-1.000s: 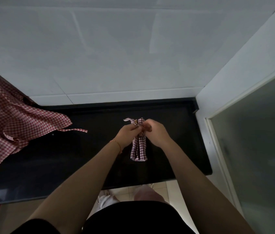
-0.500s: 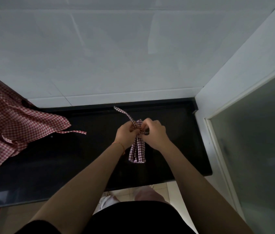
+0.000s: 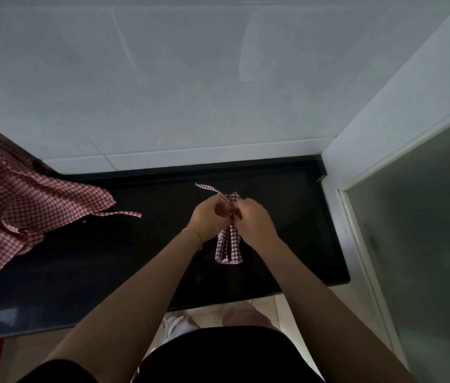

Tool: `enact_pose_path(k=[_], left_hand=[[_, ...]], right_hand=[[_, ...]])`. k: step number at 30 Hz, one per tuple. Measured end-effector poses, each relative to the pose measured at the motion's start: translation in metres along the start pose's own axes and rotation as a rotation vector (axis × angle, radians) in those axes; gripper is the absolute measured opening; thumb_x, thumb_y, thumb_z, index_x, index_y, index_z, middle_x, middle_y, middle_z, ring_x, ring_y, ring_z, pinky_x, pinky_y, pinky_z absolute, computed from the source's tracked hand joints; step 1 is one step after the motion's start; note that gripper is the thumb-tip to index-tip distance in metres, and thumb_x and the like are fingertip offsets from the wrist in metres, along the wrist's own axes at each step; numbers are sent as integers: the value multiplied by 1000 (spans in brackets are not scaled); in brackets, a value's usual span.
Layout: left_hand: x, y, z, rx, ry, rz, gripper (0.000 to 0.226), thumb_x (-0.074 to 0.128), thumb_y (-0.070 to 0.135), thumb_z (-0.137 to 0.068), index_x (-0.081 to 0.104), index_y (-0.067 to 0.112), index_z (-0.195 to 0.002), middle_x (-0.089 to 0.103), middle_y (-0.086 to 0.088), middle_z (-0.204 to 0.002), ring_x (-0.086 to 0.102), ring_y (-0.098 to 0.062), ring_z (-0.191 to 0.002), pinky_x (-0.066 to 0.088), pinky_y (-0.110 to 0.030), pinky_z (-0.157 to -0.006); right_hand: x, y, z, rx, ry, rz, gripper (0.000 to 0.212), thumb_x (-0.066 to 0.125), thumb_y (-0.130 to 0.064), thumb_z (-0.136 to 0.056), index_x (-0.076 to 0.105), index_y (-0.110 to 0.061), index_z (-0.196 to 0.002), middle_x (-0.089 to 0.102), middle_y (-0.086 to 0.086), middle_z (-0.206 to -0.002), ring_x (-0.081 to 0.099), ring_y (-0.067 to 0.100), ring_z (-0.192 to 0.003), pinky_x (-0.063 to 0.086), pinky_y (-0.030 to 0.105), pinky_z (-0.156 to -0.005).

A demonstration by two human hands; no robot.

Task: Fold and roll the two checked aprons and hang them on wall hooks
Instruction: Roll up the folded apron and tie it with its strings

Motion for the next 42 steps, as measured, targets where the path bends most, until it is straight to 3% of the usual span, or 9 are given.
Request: enact_pose_path(k=[6, 9, 12, 17, 24, 29, 34, 39, 42], left_hand=[[0, 6, 6, 104, 75, -63, 15, 60, 10, -90, 56, 18, -78, 59, 6, -79, 55, -8, -71, 41, -18, -64], [1, 3, 8, 119, 86, -144, 17, 59, 15, -92, 55, 24, -78, 59, 6, -78, 56, -7, -70, 40, -18, -63], [1, 2, 9, 150, 127, -177, 11, 60, 16, -92, 60, 24, -85, 61, 7, -85, 56, -6, -74, 43, -18, -65], [5, 1, 15, 203, 113, -203, 13, 69, 26, -86, 64, 21, -97, 60, 8, -93, 57, -5, -81, 45, -15, -71], [0, 4, 10, 167, 120, -253, 9, 69, 24, -86, 62, 20, -84, 57, 4, -90, 56, -8, -79, 43, -14, -66], [9, -6, 3, 62, -4, -225, 8, 61, 27, -92, 61, 20, -87, 59, 2, -89, 56, -8, -76, 45, -19, -65], [3, -22, 0, 70, -154, -343, 15, 51, 30, -98, 58, 21, -88, 57, 1, -94, 56, -12, -83, 50, -28, -79], [-9, -29, -1, 59, -166, -423, 15, 51, 33, -98, 59, 22, -92, 57, 4, -96, 57, -12, -87, 52, -33, -84], [-16, -14, 2, 87, -141, -437, 16, 50, 34, -98, 59, 22, -93, 57, 4, -95, 57, -13, -86, 52, -33, -83]], right_hand=[[0, -8, -1, -140, -81, 184, 16, 55, -19, -96, 57, -15, -112, 53, 2, -113, 54, 14, -96, 49, 32, -88], [-1, 3, -7, 86, -321, -120, 21, 46, -22, -101, 59, -16, -117, 57, 1, -112, 58, 15, -96, 50, 34, -85], [0, 13, -4, 316, -480, -436, 22, 48, -20, -101, 62, -11, -115, 57, 1, -90, 54, 11, -74, 40, 23, -61], [4, 22, 0, 436, -413, -672, 20, 50, -17, -99, 67, -8, -104, 54, 3, -74, 44, 11, -56, 34, 24, -52], [1, 24, 8, 422, -364, -864, 17, 54, -6, -97, 70, -8, -103, 69, 9, -98, 64, 17, -82, 51, 27, -72], [-4, 32, 9, 370, -219, -673, 12, 61, -11, -94, 70, -12, -103, 70, 4, -98, 69, 14, -87, 56, 24, -75], [-12, 43, 11, 373, 38, -350, 7, 65, -18, -91, 61, -22, -86, 65, -4, -90, 64, 7, -80, 50, 22, -70], [-6, 39, 14, 418, 61, -348, 12, 64, -18, -91, 58, -25, -85, 63, -5, -91, 63, 9, -86, 53, 32, -86], [-18, 30, 14, 418, 100, -407, 8, 62, -17, -93, 59, -22, -88, 64, -3, -92, 63, 8, -81, 48, 22, -71]])
Point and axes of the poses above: each hand's wrist, its own z-axis away from the middle knuckle, its own x-axis out of the palm, y = z × x, the point moved 5 cm from there along -z, towards the middle knuckle
